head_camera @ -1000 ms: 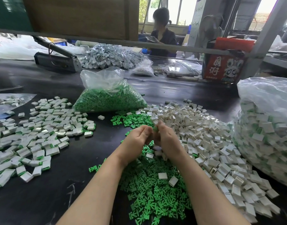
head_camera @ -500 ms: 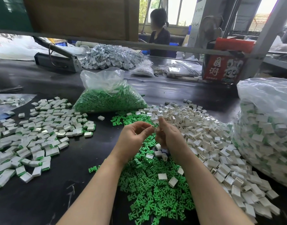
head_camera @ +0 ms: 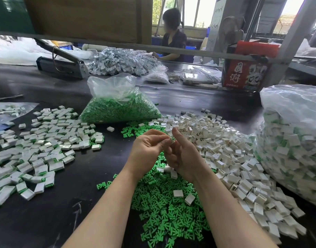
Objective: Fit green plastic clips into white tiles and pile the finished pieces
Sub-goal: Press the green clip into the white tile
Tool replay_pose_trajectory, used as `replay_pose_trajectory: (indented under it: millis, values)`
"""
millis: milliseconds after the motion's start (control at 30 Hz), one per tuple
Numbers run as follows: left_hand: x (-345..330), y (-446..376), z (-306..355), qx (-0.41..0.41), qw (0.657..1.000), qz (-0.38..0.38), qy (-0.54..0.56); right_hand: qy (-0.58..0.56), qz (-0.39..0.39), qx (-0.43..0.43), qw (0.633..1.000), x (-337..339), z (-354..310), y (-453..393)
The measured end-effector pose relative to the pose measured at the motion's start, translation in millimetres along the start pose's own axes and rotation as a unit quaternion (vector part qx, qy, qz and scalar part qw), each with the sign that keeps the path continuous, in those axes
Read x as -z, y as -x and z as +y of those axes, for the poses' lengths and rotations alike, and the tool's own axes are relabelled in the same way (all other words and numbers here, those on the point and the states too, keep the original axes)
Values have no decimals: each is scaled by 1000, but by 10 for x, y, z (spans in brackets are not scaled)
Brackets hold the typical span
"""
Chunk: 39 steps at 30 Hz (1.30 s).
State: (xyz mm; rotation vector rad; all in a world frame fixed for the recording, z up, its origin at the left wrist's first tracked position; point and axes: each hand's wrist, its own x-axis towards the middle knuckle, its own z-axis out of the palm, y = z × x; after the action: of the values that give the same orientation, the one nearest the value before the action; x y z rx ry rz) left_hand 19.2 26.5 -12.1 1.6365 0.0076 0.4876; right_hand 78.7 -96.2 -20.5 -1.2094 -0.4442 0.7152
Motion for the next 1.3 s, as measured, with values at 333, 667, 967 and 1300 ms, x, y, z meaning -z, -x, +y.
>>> replay_pose_trajectory:
  millis: [333, 667, 967, 1300]
  values:
    - [-65, 0, 11, 7, 999, 16, 30, -39, -1, 5, 999, 12, -5, 12]
    - [-91, 0, -5, 27, 999, -19, 27, -43, -6, -3, 999, 44, -1, 5]
    - [-98, 23, -50, 41, 998, -5, 41, 12, -7, 9, 1000, 6, 0, 4]
    - [-137, 20, -35, 38, 998, 24, 34, 69, -22, 14, 997, -17, -4, 6]
